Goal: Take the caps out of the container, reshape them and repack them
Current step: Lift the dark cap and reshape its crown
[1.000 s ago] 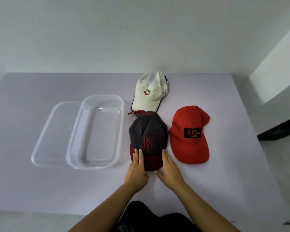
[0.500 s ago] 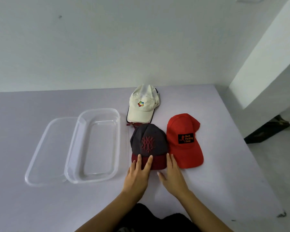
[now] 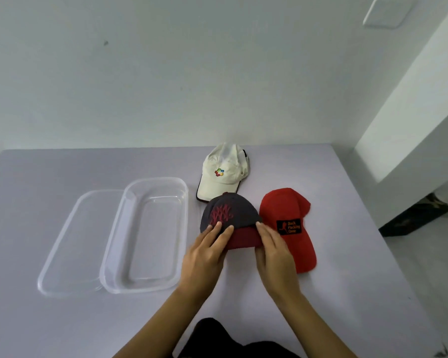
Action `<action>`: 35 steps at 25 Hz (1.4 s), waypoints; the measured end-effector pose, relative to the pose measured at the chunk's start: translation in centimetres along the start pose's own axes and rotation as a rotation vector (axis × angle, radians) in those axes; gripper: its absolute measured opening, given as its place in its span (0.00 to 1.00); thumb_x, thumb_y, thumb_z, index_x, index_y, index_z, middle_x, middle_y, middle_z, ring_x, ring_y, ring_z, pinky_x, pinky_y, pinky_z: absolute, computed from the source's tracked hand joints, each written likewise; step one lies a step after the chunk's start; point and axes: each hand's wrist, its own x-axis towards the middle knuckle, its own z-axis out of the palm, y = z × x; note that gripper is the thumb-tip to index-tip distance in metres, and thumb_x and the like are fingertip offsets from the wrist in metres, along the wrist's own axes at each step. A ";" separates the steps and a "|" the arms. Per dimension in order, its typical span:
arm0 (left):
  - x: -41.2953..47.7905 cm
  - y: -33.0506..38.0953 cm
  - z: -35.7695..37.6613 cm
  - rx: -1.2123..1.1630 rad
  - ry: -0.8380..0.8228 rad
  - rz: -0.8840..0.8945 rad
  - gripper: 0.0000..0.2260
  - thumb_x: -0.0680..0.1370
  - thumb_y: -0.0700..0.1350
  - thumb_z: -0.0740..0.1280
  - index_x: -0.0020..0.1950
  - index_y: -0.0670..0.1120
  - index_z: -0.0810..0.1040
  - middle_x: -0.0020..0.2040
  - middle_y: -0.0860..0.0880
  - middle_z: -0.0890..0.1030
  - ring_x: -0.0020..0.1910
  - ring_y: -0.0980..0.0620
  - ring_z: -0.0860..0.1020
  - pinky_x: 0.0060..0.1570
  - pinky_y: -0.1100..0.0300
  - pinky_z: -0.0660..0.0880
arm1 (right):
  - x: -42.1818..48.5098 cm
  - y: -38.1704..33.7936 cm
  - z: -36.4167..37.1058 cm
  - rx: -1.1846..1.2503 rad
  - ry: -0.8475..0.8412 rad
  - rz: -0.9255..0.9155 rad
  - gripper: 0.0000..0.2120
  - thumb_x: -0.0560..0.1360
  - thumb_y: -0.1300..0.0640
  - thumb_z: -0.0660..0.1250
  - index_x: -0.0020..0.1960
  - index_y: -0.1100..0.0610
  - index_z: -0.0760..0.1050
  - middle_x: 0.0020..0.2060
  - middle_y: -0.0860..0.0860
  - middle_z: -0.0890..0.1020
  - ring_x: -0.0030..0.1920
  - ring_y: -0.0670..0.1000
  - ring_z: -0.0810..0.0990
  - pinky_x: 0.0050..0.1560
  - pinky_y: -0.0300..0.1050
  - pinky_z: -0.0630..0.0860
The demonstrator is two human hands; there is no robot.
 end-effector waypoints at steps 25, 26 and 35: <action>1.8 4.7 -4.4 -0.259 0.441 0.164 0.15 0.76 0.35 0.61 0.62 0.40 0.75 0.62 0.43 0.77 0.65 0.42 0.75 0.64 0.59 0.73 | 3.2 -6.4 -4.6 0.457 0.180 -0.025 0.20 0.73 0.62 0.63 0.65 0.59 0.73 0.54 0.48 0.81 0.53 0.45 0.80 0.55 0.32 0.75; 2.0 4.5 -4.7 -0.273 0.390 0.188 0.18 0.74 0.34 0.61 0.63 0.41 0.75 0.64 0.44 0.76 0.66 0.43 0.74 0.65 0.59 0.72 | 3.4 -5.8 -4.9 0.426 0.191 -0.050 0.21 0.72 0.65 0.64 0.66 0.60 0.72 0.55 0.47 0.79 0.55 0.44 0.78 0.57 0.31 0.73; 1.5 3.3 -4.5 -0.065 0.148 0.081 0.30 0.72 0.30 0.56 0.70 0.52 0.66 0.72 0.40 0.64 0.69 0.31 0.65 0.57 0.40 0.76 | 3.3 -3.7 -6.0 0.211 -0.121 -0.123 0.38 0.72 0.59 0.69 0.75 0.50 0.52 0.74 0.54 0.61 0.73 0.45 0.58 0.66 0.26 0.58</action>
